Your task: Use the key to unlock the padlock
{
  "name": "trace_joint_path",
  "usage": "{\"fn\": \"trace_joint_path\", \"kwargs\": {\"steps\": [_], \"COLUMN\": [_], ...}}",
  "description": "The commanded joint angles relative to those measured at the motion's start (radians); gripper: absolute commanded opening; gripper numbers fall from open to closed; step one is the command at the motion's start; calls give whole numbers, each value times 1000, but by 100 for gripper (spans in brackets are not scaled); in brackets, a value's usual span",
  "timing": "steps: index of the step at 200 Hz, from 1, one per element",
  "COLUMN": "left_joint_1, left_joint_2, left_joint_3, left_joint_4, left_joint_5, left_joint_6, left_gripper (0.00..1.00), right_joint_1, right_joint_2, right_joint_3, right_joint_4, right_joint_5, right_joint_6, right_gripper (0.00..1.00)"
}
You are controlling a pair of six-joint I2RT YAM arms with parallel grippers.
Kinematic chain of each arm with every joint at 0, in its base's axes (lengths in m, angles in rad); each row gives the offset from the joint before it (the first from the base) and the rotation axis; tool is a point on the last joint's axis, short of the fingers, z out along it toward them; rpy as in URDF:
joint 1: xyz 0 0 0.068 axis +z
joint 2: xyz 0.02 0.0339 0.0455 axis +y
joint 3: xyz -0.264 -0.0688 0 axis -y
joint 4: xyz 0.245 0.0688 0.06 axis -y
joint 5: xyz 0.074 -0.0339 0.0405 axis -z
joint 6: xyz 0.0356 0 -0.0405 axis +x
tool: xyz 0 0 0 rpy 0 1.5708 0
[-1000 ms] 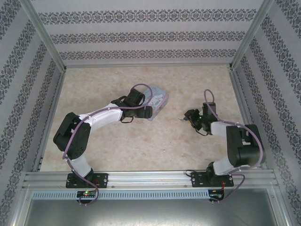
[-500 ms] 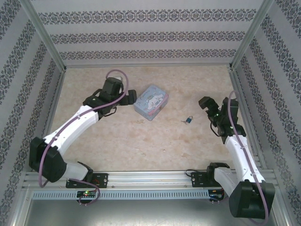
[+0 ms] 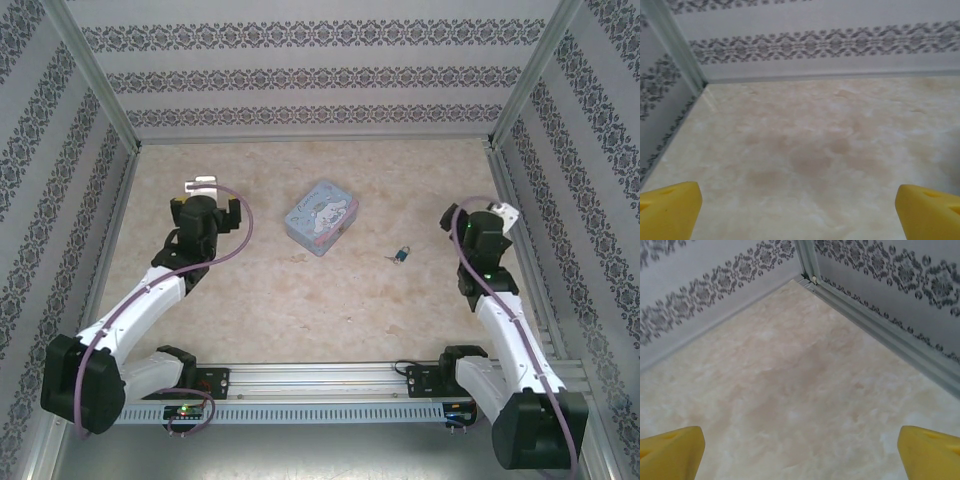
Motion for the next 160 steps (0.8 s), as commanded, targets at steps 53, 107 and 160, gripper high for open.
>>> {"fn": "trace_joint_path", "kwargs": {"steps": [53, 107, 160], "left_joint_1": [150, 195, 224], "left_joint_2": [63, 227, 388], "left_joint_3": [-219, -337, -366], "left_joint_4": [320, 598, 810], "left_joint_5": [50, 179, 350], "left_joint_6": [12, 25, 95], "left_gripper": [100, 100, 100], "right_joint_1": [42, 53, 51], "right_joint_2": [233, 406, 650], "right_joint_3": [-175, -238, -292], "right_joint_4": [519, 834, 1215], "right_joint_5": [84, -63, -241], "right_joint_6": [-264, -376, -440], "right_gripper": [98, 98, 98]}}
